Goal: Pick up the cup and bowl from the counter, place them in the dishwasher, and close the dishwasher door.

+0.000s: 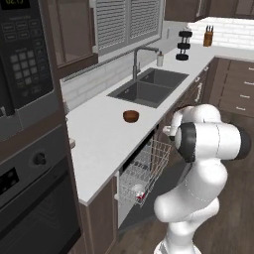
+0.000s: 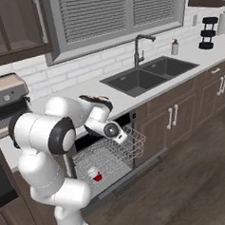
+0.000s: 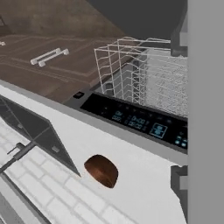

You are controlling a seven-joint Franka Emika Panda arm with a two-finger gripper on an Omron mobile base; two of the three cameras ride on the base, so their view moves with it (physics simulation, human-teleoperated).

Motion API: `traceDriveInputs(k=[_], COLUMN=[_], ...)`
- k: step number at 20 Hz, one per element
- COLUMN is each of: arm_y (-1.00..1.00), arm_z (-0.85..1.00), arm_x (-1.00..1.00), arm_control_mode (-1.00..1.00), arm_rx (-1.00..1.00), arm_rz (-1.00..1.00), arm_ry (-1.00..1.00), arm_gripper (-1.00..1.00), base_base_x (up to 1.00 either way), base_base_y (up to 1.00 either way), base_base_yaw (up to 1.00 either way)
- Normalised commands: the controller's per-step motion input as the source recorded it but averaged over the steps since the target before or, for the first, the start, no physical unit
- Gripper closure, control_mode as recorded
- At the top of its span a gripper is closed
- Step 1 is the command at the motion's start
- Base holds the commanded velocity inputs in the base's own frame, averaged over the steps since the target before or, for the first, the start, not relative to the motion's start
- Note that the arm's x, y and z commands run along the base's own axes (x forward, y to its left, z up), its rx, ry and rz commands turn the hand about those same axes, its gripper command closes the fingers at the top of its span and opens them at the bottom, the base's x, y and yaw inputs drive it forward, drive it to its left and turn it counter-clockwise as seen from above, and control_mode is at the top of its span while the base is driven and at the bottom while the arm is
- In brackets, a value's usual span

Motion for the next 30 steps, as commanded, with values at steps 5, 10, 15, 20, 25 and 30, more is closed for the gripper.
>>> traceDriveInputs(k=[5,10,15,20,25,30], arm_y=[-0.02,0.0,0.18,0.55,0.26,0.08], arm_z=[0.8,0.44,0.25,-0.02,-0.44,-0.37], arm_x=[0.75,0.77,0.38,0.15,0.18,0.42], arm_control_mode=[-1.0,-1.0,-1.0,-1.0,-1.0,-1.0], arm_rx=[0.06,0.05,0.11,0.12,0.01,0.0], arm_rz=[0.0,0.0,0.03,0.17,0.09,0.0], arm_ry=[0.14,0.11,0.08,0.09,0.14,0.04], arm_gripper=[-1.0,-1.0,-1.0,-1.0,-1.0,-1.0], base_base_x=[0.0,0.0,0.0,0.0,0.0,0.0], base_base_y=[0.0,0.0,0.0,0.0,0.0,0.0], base_base_yaw=[0.0,0.0,0.0,0.0,0.0,0.0])
